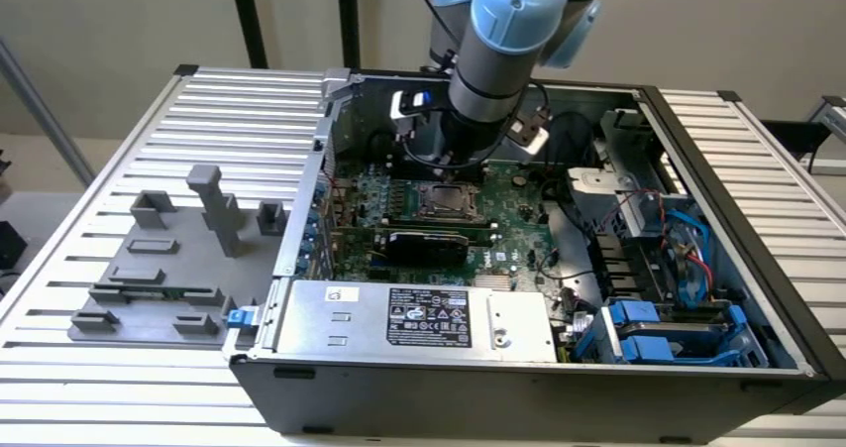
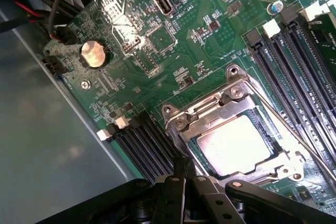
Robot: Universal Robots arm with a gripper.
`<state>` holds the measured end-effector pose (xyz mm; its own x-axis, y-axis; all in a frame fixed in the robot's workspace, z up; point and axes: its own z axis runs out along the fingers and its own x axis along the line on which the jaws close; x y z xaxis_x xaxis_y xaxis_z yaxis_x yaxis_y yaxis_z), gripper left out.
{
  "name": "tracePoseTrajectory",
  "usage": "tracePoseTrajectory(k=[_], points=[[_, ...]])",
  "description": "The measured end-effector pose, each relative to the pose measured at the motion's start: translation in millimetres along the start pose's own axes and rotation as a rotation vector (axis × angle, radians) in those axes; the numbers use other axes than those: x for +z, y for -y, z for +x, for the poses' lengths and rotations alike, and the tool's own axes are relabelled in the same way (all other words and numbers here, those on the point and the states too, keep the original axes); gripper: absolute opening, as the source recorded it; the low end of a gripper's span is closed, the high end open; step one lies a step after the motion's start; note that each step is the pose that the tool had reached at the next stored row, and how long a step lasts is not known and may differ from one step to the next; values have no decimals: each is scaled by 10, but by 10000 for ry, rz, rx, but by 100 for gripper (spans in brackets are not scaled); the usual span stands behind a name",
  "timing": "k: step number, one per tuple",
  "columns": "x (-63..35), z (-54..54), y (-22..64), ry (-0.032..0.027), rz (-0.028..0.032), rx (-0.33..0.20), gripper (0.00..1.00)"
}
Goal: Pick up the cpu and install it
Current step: 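Close the cpu cover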
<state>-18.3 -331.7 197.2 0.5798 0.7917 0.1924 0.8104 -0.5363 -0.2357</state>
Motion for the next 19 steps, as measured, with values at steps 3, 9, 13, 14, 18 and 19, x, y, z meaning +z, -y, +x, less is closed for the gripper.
tracePoseTrajectory(k=[3, 9, 13, 14, 18, 19], points=[[8, 6, -14, 10, -7, 3, 11], [22, 24, -49, 11, -7, 3, 11], [29, 36, -70, 10, -7, 3, 11], [30, 39, -75, 10, -8, 2, 11], [12, 47, -76, 12, 7, 7, 11], [-12, 51, -71, 24, 23, 11, 11]])
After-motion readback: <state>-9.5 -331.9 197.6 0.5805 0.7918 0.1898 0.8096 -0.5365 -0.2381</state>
